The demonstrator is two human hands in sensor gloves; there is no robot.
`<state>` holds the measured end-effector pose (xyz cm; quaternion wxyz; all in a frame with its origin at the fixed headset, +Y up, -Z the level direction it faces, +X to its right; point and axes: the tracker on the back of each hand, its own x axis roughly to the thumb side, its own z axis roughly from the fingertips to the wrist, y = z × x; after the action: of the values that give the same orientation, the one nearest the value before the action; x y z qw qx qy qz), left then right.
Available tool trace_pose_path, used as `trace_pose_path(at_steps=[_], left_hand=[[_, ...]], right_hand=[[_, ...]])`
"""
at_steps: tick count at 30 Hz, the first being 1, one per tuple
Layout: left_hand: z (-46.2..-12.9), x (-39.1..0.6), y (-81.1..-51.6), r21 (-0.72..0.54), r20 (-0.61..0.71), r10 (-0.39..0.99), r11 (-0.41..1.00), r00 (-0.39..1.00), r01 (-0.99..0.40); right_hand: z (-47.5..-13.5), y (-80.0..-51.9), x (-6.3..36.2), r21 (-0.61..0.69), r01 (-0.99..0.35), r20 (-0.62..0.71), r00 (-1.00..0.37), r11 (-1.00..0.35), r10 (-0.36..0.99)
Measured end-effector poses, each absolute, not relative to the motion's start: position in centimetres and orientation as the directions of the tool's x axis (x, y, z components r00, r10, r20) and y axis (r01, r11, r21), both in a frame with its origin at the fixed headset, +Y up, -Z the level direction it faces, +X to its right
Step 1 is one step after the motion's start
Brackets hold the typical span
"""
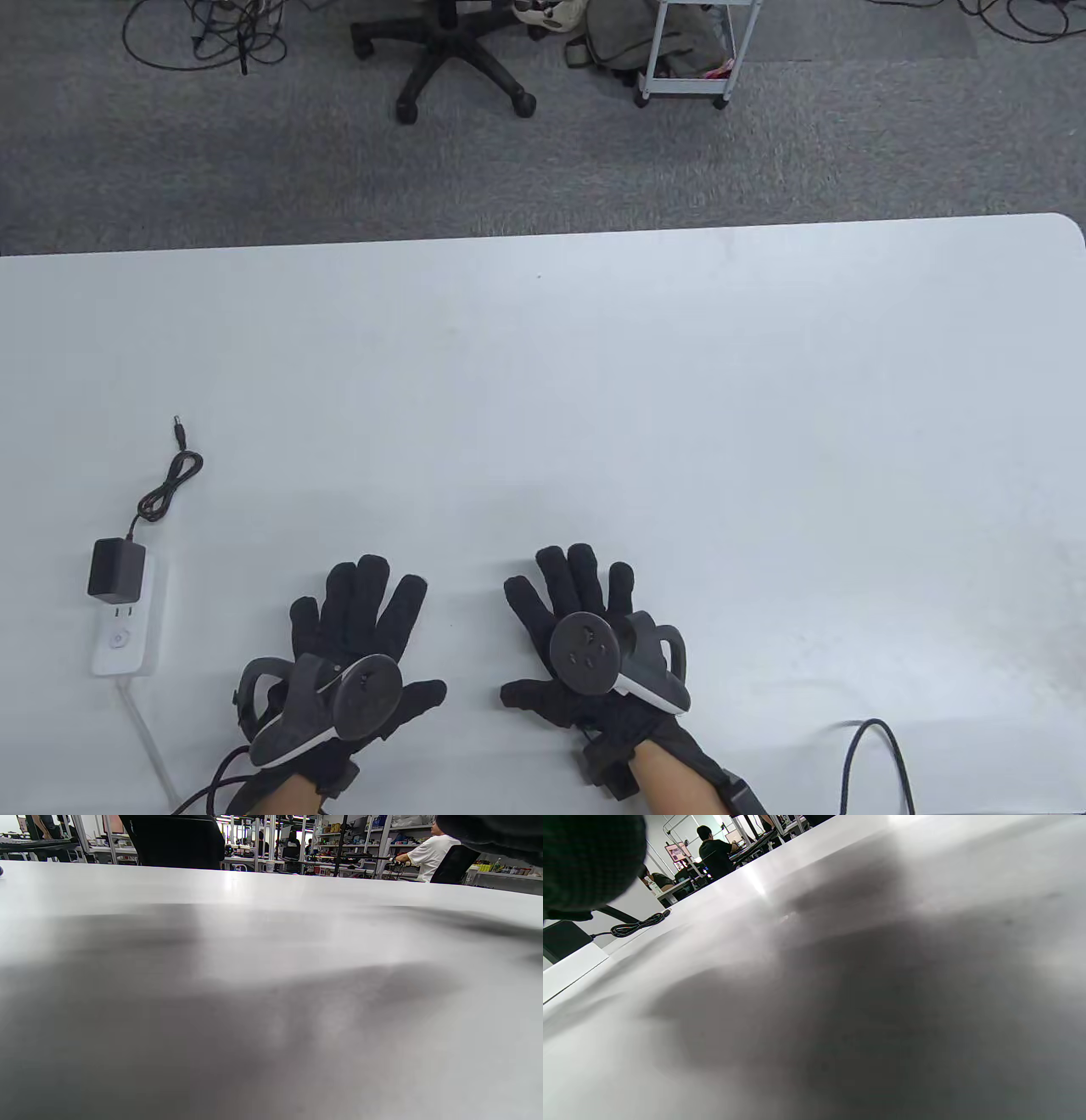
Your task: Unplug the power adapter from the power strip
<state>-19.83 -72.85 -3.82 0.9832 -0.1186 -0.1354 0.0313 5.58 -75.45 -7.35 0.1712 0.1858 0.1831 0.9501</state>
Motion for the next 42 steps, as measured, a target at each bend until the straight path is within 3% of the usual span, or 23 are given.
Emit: trace_pose_path(at_steps=[42], left_hand=[[-3.86, -20.08, -72.88, -0.236, 0.235, 0.079, 0.972, 0.969, -0.023]], right_hand=[[-7.32, -75.62, 5.54, 0.419, -0.275, 0.284, -0.865, -0.865, 0.413]])
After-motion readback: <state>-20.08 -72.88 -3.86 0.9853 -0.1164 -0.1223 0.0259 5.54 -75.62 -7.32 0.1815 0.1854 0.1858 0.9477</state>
